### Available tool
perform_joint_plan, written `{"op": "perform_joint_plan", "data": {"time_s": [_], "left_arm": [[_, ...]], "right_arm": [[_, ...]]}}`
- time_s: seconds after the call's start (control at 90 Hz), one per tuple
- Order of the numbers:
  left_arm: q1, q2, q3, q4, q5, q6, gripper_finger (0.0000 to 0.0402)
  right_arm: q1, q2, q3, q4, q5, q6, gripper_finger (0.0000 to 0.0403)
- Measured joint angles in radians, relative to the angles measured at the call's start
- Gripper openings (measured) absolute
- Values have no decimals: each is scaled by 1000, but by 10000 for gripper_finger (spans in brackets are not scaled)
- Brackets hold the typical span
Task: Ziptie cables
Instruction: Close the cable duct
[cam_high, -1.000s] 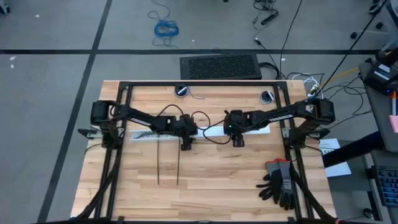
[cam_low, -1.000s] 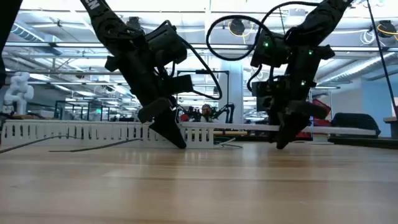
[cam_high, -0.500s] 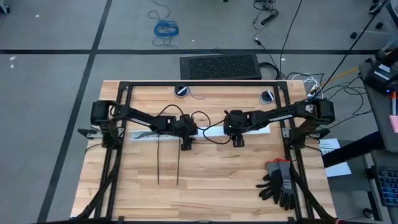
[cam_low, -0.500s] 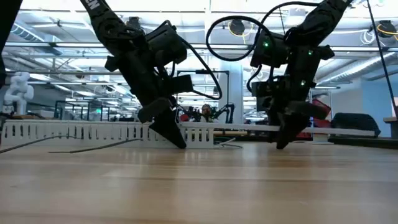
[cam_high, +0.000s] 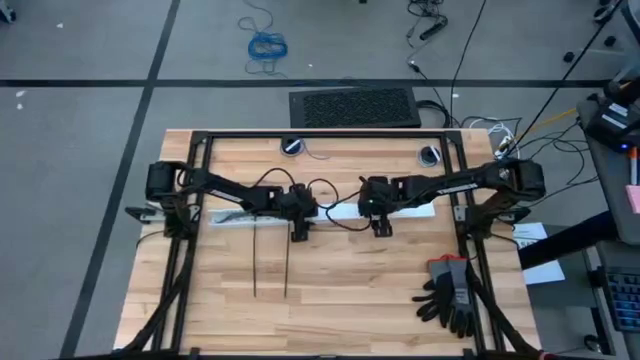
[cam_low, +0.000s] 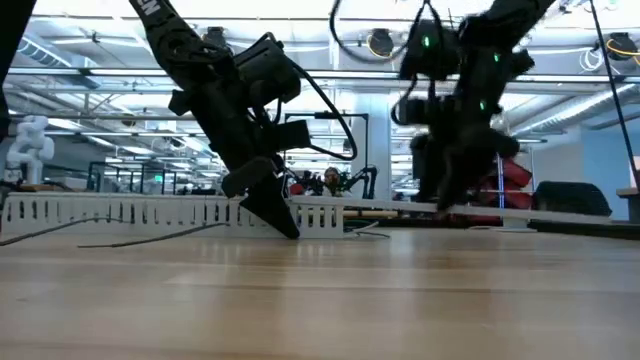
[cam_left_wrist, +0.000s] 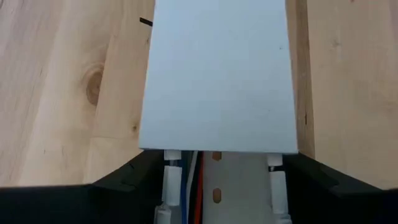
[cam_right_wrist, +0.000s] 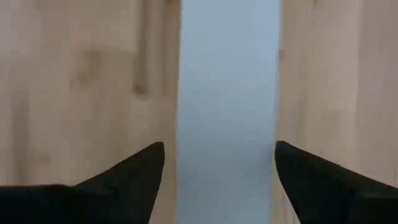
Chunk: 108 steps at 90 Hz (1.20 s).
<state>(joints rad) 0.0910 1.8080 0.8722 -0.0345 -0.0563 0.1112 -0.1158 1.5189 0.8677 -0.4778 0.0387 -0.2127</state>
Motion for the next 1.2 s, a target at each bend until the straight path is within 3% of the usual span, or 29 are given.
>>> {"op": "perform_joint_plan", "data": {"time_s": [0.244,0.344,0.433,0.567,0.622,0.844,1.2], "left_arm": [[0,0,0,2,0,0,228],[0,0,0,3,-1,0,228],[0,0,0,3,0,-1,228],[0,0,0,3,0,-1,228],[0,0,0,3,0,-1,228],[0,0,2,20,-1,0,229],[-1,4,21,53,-1,-1,229]], "right_arm": [[36,-47,69,26,-49,22,291],[35,-31,71,130,-49,80,267],[33,2,70,187,-49,109,205],[33,45,70,245,-49,123,54],[33,67,70,278,-48,118,18],[32,171,70,470,-45,102,1],[-2,272,72,550,-49,113,0]]}}
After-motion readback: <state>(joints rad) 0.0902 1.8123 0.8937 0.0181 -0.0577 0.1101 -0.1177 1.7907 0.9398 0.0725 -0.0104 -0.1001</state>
